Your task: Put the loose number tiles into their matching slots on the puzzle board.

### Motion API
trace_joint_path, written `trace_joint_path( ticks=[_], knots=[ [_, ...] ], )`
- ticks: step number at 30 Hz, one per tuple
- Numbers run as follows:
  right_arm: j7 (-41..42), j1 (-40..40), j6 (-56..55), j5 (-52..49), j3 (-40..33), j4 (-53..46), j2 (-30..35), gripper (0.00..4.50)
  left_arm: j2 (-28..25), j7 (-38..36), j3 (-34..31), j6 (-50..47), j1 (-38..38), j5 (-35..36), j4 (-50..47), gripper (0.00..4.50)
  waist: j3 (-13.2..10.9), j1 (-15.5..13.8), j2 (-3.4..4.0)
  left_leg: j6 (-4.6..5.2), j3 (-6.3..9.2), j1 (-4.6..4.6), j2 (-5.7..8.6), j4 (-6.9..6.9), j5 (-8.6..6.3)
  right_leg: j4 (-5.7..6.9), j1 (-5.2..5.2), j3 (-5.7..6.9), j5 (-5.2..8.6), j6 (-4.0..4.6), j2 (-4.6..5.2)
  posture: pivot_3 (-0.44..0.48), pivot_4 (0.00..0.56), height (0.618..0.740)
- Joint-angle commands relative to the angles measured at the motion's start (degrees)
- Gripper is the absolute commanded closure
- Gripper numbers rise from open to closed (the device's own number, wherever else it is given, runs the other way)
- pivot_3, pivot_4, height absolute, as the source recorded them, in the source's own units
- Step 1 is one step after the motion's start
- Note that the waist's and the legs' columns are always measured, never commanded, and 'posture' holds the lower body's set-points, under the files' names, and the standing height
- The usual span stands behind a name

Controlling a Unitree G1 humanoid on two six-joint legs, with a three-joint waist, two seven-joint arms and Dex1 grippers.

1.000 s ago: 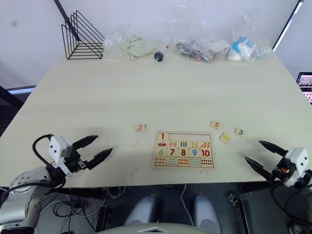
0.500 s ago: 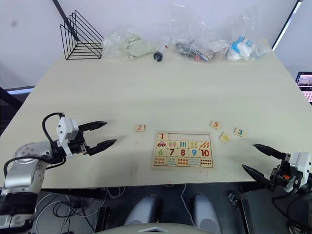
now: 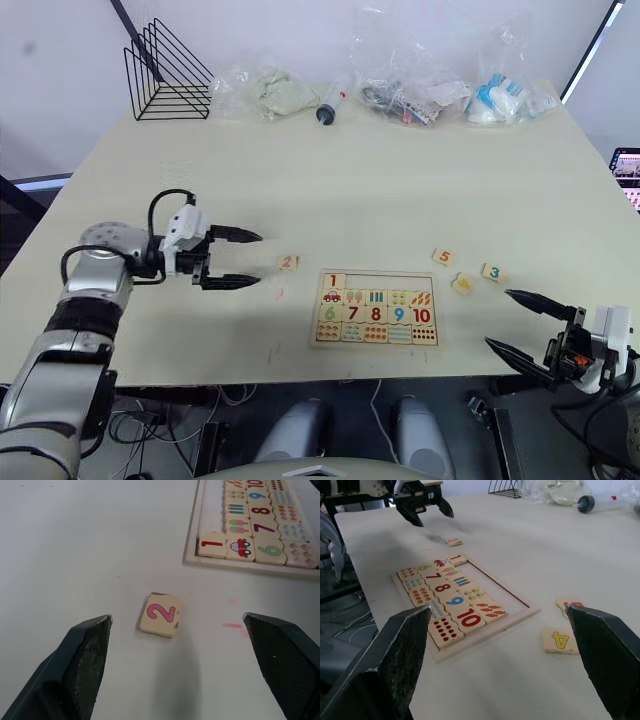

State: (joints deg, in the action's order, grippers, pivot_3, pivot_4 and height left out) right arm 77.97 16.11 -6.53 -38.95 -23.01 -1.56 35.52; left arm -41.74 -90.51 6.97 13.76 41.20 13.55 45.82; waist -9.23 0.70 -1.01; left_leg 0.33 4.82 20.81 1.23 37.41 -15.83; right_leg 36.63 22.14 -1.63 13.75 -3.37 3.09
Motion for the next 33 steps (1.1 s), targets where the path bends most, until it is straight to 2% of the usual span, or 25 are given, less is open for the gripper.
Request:
trace_joint_path(
  ticks=[1, 5, 10, 19, 33],
  knots=[
    [-0.60, 0.81, -0.55, -0.57, -1.29, -2.54, -0.19, 0.00, 0.51, -1.99, 4.60, 4.34, 4.99, -0.44, 5.95, 0.05, 0.00, -0.01, -0.01, 0.00, 0.00, 0.00, 0.01, 0.00, 0.00, 0.00, 0.00, 0.00, 0.00, -0.01, 0.00, 0.000, 0.150, 0.740],
    [-0.97, 1.36, -0.68, -0.60, -1.51, -3.13, -0.32, 0.00, 1.78, -1.99, 9.89, 8.37, 9.12, -1.78, 12.44, 0.05, -0.01, 0.05, -0.02, 0.00, 0.01, 0.00, 0.03, 0.01, 0.00, 0.02, 0.00, 0.00, 0.00, -0.02, 0.00, 0.000, 0.150, 0.740],
    [-1.44, 1.89, -0.82, -0.66, -2.08, -3.91, -0.21, 0.00, 5.31, -1.99, 12.63, 10.66, 14.19, -4.79, 19.97, 0.05, -0.06, 0.00, -0.10, 0.01, 0.04, 0.02, 0.05, 0.04, 0.00, 0.05, 0.00, 0.02, 0.01, -0.03, -0.01, 0.000, 0.150, 0.740],
    [-2.19, 2.75, -0.93, -0.73, -2.43, -5.02, -0.09, 0.00, 8.55, -1.99, 11.96, 12.04, 17.53, -10.61, 26.80, 0.05, -0.06, 0.07, -0.14, 0.01, 0.06, 0.03, 0.06, 0.05, 0.00, 0.06, -0.01, 0.04, 0.02, -0.05, -0.01, 0.000, 0.150, 0.740],
    [-2.55, 2.26, -0.91, -0.42, -2.27, -4.79, 0.25, 0.00, 6.34, -1.99, 11.13, 13.98, 16.65, -12.71, 28.10, 0.05, -0.05, 0.22, -0.14, 0.02, 0.06, -0.04, 0.05, 0.06, 0.01, 0.14, -0.02, 0.02, 0.04, -0.08, -0.02, 0.000, 0.150, 0.740]
  ],
)
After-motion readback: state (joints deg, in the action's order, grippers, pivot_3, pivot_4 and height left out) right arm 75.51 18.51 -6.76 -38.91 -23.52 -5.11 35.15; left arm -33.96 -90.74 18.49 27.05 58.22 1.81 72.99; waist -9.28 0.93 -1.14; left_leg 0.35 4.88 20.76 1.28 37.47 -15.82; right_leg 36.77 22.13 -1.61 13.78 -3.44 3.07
